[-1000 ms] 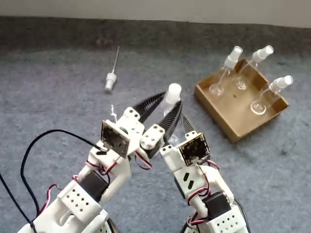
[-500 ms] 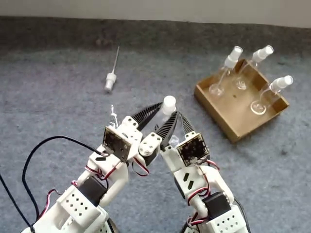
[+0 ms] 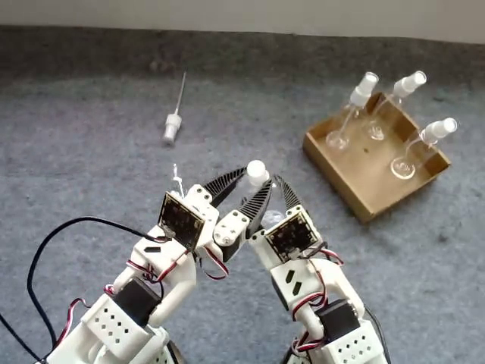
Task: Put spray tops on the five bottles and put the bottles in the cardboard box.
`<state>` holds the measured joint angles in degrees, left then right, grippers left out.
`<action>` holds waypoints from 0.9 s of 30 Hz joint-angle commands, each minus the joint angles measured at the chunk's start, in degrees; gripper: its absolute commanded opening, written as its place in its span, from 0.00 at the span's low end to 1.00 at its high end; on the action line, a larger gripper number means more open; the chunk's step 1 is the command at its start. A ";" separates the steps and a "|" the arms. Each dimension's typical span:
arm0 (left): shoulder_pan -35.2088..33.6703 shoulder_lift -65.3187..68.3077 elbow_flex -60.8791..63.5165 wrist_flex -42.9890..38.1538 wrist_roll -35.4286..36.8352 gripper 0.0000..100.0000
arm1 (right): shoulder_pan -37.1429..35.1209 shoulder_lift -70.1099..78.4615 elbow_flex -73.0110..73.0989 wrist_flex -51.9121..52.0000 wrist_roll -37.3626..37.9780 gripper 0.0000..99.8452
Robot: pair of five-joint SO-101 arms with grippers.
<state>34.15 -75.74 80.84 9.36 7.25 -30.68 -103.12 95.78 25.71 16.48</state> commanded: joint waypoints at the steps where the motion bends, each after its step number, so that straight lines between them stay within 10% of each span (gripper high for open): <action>1: 0.57 -0.13 -1.27 1.14 0.62 0.00 | -0.13 -1.71 8.75 0.04 -0.88 0.14; 16: 0.57 0.13 -0.22 1.85 -4.92 0.00 | 2.24 -1.71 7.96 0.13 6.68 0.14; 27: 0.57 0.40 -11.30 21.45 -5.10 0.00 | 2.24 -1.71 7.96 0.04 10.73 0.14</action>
<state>34.15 -75.65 72.57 26.95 2.77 -29.45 -103.12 95.78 25.71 26.51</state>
